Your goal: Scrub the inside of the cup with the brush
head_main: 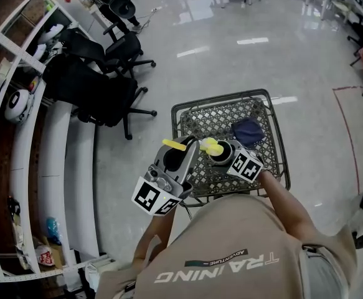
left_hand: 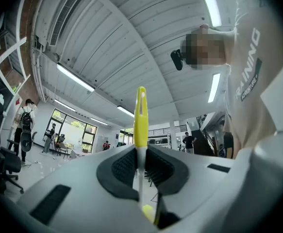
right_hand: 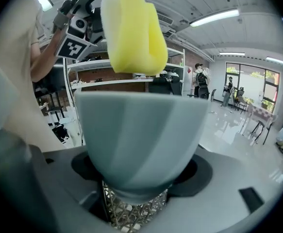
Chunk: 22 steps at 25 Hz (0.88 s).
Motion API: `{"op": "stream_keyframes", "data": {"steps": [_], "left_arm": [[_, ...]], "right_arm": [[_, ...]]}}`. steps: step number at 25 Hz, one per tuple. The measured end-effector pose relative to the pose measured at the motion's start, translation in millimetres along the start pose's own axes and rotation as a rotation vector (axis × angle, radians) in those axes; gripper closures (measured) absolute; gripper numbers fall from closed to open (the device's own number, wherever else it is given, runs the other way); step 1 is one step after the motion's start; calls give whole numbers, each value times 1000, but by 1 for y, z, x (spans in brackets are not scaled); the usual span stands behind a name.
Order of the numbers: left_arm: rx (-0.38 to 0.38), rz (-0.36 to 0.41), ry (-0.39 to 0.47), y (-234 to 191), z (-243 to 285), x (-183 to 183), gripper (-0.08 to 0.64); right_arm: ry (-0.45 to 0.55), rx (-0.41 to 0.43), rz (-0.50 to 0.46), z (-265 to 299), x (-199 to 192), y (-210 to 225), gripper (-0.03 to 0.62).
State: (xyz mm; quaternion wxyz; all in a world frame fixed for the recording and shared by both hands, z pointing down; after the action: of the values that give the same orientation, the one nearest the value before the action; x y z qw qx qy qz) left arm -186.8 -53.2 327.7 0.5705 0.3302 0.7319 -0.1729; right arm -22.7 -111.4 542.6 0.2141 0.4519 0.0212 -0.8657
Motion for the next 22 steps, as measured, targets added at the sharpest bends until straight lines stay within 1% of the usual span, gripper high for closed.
{"op": "stream_keyframes", "data": {"steps": [3, 7, 11, 13, 15, 18, 20, 22], "left_arm": [[-23, 2, -2, 3, 3, 0, 518], [-39, -35, -61, 7, 8, -28, 518], [-9, -82, -129, 6, 7, -57, 518], [15, -115, -133, 1, 5, -66, 518], [29, -132, -132, -3, 6, -67, 518], [24, -124, -121, -4, 10, -60, 518], [12, -112, -105, -4, 13, -51, 518], [-4, -105, -86, -2, 15, -42, 518]], "right_arm": [[5, -5, -23, 1, 3, 0, 212], [16, -18, -66, 0, 13, -1, 212], [79, -23, -126, -14, 39, -10, 212], [83, -28, -159, -18, 47, -17, 212], [69, -29, -189, -19, 46, -22, 212], [44, -20, -192, -17, 39, -25, 212], [17, -20, -183, -13, 31, -26, 212], [-4, -12, -153, -11, 21, -23, 212]]}}
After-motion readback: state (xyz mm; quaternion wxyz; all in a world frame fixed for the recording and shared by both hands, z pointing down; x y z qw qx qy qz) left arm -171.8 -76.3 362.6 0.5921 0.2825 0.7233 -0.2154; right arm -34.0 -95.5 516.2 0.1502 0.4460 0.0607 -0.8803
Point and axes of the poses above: the fingertips, and each gripper's own axes: z forward along the fingers, y to its right, x out of its top, the point moved 10 cm from there along -z, backward along the fingers, and after that the axes turned 10 degrees about z, right-handed, at the moved point
